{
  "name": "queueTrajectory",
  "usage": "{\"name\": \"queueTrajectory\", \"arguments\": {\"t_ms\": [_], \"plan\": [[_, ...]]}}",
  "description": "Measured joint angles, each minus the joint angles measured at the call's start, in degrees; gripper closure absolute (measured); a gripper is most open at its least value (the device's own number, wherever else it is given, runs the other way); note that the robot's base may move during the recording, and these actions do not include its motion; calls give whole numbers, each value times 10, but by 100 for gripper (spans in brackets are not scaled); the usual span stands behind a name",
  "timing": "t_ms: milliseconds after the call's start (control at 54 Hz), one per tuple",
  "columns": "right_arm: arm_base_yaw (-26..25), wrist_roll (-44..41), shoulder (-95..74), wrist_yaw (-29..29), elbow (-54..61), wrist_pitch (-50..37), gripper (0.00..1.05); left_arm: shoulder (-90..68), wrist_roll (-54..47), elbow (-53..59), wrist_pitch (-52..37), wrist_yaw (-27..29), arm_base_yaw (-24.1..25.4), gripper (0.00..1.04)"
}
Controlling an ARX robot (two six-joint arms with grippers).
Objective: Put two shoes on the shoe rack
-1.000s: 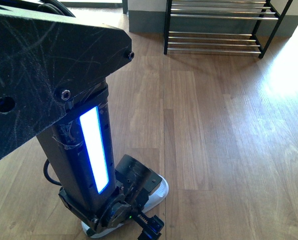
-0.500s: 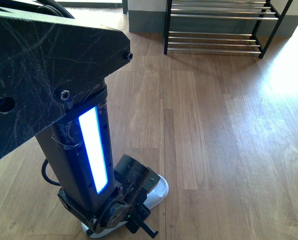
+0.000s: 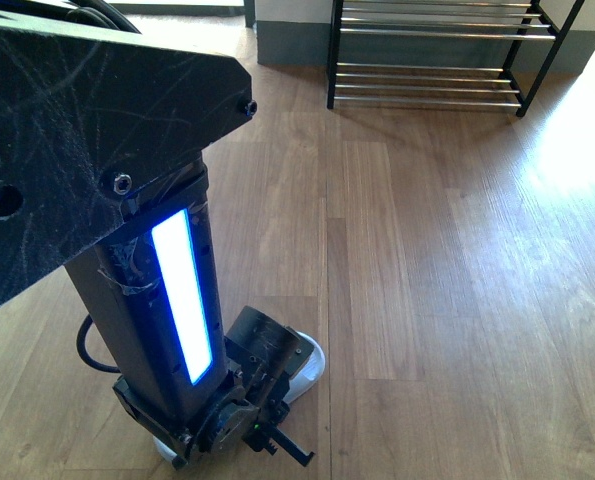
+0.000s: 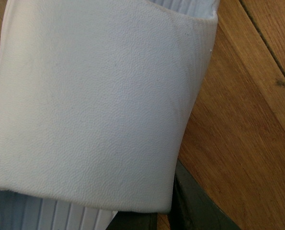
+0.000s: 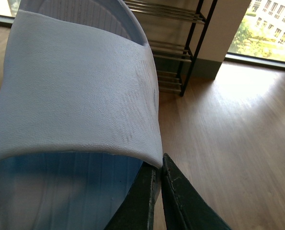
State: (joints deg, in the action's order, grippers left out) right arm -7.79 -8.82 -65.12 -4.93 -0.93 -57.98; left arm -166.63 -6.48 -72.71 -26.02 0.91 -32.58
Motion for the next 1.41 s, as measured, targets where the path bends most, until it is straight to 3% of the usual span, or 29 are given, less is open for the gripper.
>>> {"name": "queueTrajectory", "arguments": {"t_ms": [333, 926, 1166, 1407], "plan": [[0, 0, 0, 0, 0, 0, 103, 69, 14, 34, -16, 56, 53, 103], [0, 0, 0, 0, 0, 0, 103, 445, 0, 234, -37, 138, 173, 103], [0, 0, 0, 0, 0, 0, 103, 603, -10, 323, -34, 173, 190, 103], [0, 0, 0, 0, 0, 0, 103, 890, -14, 458, 11, 241, 184, 103]]}}
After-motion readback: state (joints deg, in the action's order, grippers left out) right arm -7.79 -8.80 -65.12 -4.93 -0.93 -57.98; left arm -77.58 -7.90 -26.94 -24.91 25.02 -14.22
